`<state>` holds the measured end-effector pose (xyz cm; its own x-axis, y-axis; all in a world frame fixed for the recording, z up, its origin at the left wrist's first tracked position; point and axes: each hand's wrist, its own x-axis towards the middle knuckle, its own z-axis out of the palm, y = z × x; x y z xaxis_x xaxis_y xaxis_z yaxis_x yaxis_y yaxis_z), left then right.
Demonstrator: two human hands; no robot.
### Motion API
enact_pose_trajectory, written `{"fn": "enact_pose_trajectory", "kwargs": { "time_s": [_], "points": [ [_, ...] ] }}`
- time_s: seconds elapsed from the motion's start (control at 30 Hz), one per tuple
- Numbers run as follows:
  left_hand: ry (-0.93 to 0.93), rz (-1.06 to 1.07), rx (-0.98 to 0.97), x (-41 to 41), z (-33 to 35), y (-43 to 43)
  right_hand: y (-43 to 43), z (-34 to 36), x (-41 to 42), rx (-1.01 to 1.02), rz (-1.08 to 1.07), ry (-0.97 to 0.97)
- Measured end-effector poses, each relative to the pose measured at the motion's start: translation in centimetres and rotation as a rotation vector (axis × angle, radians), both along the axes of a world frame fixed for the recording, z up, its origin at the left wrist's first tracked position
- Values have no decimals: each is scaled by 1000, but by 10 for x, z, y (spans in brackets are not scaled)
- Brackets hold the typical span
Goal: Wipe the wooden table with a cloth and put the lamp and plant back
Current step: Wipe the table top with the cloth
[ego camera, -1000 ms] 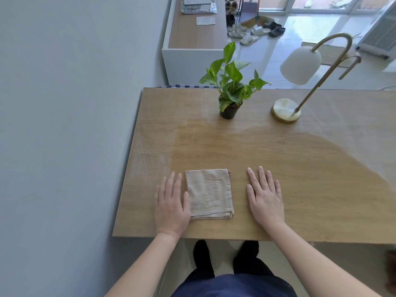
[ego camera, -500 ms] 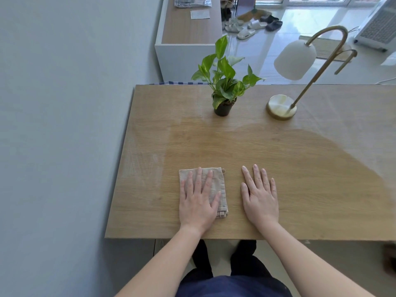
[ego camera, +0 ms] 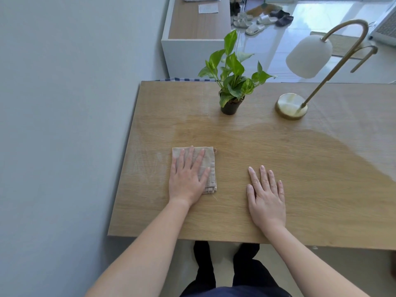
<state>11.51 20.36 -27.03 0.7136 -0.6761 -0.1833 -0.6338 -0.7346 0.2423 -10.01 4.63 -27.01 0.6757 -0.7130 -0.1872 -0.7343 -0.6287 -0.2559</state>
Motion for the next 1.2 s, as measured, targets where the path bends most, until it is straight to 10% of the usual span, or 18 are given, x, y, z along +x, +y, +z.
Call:
{"fn": "enact_pose_trajectory", "kwargs": {
  "time_s": [1.2],
  "points": [
    [-77,227,39,-39,-13,222,51,8,115,52,-4,81]
  ]
}}
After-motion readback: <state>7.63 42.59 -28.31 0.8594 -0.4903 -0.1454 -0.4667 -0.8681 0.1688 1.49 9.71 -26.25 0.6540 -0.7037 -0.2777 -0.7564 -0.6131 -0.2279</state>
